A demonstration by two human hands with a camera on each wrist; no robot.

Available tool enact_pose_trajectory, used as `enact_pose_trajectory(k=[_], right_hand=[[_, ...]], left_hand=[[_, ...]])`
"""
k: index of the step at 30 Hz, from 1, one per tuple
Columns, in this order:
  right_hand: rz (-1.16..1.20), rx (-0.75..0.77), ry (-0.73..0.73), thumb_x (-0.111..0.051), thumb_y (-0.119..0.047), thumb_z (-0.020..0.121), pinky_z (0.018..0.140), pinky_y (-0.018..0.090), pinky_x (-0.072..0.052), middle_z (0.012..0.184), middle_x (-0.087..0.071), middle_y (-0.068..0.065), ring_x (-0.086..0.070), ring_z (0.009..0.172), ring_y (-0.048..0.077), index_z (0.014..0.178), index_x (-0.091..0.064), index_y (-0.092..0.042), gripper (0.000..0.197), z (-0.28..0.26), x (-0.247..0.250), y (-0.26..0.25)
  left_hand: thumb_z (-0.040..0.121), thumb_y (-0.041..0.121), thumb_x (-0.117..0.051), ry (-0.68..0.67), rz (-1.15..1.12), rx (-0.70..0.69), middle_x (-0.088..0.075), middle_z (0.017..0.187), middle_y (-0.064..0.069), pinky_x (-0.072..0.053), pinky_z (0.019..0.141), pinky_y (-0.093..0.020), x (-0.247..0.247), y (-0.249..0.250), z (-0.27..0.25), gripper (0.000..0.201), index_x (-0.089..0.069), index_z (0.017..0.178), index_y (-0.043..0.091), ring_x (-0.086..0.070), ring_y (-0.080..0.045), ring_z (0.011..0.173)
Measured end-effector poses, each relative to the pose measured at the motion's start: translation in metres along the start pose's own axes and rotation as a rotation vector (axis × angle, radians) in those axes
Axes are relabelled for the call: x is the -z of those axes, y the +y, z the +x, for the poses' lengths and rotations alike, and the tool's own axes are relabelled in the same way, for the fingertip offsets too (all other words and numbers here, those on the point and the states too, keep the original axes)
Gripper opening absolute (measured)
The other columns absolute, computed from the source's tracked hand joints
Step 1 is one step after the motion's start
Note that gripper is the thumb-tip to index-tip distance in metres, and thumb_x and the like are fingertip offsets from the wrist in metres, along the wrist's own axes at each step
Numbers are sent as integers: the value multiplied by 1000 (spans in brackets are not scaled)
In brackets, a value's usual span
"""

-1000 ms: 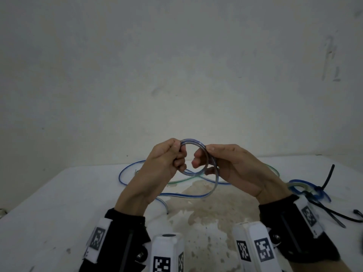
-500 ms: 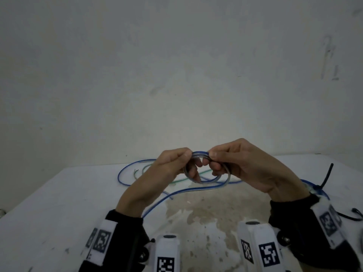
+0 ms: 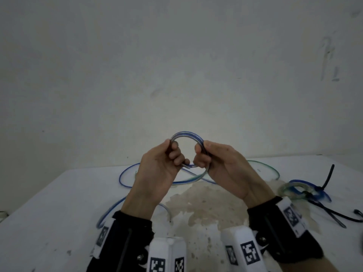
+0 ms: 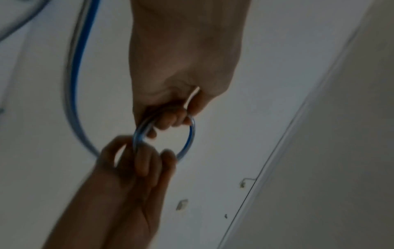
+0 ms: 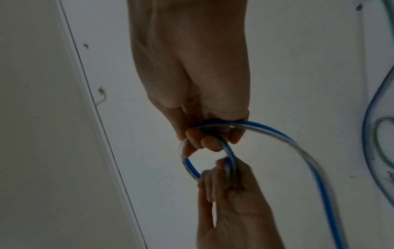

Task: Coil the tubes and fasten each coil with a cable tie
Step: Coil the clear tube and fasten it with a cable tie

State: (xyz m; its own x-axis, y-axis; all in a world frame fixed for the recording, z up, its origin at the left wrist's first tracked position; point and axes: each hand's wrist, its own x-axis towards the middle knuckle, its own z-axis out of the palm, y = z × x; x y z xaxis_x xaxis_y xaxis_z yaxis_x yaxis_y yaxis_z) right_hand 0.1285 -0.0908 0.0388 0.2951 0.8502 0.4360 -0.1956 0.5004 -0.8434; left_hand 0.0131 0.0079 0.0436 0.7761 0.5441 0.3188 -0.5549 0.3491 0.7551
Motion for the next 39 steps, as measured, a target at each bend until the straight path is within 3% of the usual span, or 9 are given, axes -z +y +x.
enact_pose_trajectory(k=[5, 10, 15, 19, 23, 27, 31, 34, 39], right_hand=[[-89, -156, -27, -52, -10, 79, 54, 21, -37, 71, -60, 6, -39, 53, 9, 67, -67, -4, 20, -8, 9, -18], [-381, -204, -47, -48, -5, 89, 52, 17, -36, 51, -56, -6, -38, 50, 5, 79, -64, 5, 21, -13, 1, -23], [-344, -131, 56, -47, -28, 87, 63, 24, -46, 66, -57, 4, -50, 62, 12, 75, -67, -5, 33, -6, 1, -8], [-168, -69, 52, -34, -23, 95, 81, 29, -42, 79, -66, 4, -60, 81, 16, 83, -63, -9, 34, -2, 0, 12], [-147, 70, -39, -43, -19, 93, 79, 20, -46, 94, -67, 4, -60, 95, 13, 97, -60, -5, 22, 0, -5, 23], [-316, 236, 56, -56, -12, 88, 75, 23, -48, 87, -68, 4, -60, 85, 16, 97, -61, -1, 15, 0, -8, 28], [-331, 319, 221, -53, -7, 89, 60, 25, -49, 74, -68, 6, -56, 62, 17, 86, -63, 1, 13, -1, -10, 26], [-495, 417, 363, -51, 3, 90, 54, 26, -47, 67, -66, 6, -52, 53, 19, 81, -63, 2, 15, -1, -8, 23], [-369, 337, 384, -51, -1, 90, 55, 21, -40, 68, -66, 2, -49, 61, 12, 86, -69, -8, 20, -1, -9, 15]], left_hand=[[85, 27, -42, -211, 367, 105, -43, 51, -6, -55, 65, -35, 5, 12, -7, 38, -59, 57, 8, -44, -19, 45], [95, 23, -38, -236, 622, 102, -33, 54, 1, -43, 55, -24, 6, 6, -8, 37, -57, 71, 3, -29, -11, 48], [99, 17, -33, -73, 406, -17, -23, 58, 1, -32, 47, -19, 5, -1, -1, 36, -46, 67, 7, -24, -9, 47], [100, 18, -30, 106, 89, -118, -30, 49, 6, -34, 43, -18, 9, 2, 10, 36, -43, 68, 10, -28, -6, 40], [101, 21, -28, 173, -103, -124, -30, 48, 5, -36, 43, -18, 11, 5, 12, 37, -42, 68, 11, -28, -7, 40], [102, 23, -27, 179, -184, -108, -30, 48, 5, -36, 43, -18, 8, 2, 11, 38, -41, 68, 12, -29, -7, 40], [102, 21, -27, 164, -120, -140, -31, 51, 5, -38, 46, -19, -1, -7, 8, 37, -43, 70, 11, -30, -7, 42], [101, 20, -27, 117, -77, -170, -32, 53, 5, -36, 55, -22, -9, -13, 5, 36, -43, 70, 12, -31, -8, 47], [100, 19, -28, 81, -143, -143, -34, 55, 3, -36, 63, -26, -12, -16, 1, 35, -42, 69, 11, -33, -10, 49]])
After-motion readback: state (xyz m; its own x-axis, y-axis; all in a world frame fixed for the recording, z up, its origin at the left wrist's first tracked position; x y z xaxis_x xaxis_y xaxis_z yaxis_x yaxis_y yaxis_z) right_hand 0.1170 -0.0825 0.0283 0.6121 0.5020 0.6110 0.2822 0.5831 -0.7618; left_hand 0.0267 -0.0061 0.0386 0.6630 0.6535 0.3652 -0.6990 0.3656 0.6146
